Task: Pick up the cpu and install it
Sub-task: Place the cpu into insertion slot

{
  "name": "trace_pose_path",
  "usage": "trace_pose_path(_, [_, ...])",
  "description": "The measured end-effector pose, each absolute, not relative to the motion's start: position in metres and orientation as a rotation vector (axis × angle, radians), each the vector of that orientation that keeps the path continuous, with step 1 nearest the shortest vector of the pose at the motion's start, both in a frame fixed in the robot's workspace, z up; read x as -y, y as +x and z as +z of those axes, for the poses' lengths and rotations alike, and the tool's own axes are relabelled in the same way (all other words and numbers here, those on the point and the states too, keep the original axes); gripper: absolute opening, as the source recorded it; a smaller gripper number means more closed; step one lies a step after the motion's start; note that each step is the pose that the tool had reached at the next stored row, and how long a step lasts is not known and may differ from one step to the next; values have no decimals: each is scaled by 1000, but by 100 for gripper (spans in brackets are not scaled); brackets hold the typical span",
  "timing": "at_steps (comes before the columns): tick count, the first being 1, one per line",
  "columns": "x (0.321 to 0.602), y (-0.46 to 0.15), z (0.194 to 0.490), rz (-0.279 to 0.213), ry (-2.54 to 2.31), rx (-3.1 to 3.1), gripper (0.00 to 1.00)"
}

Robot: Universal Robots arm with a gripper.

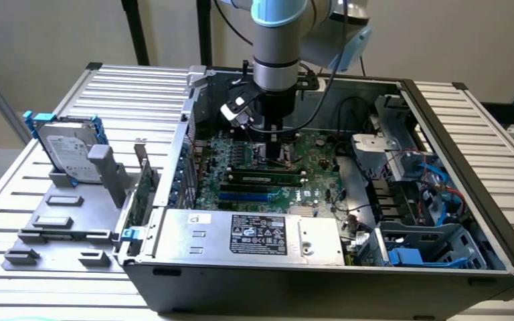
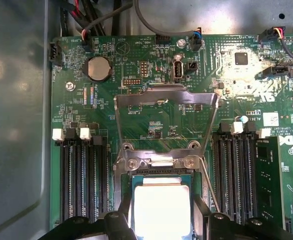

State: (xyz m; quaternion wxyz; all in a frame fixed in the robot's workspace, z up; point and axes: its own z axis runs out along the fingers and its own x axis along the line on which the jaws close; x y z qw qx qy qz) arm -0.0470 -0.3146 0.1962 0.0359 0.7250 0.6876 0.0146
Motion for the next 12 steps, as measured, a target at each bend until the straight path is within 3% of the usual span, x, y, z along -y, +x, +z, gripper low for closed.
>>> trace_pose_path(12, [315, -47, 193, 37, 2223, -2109, 55])
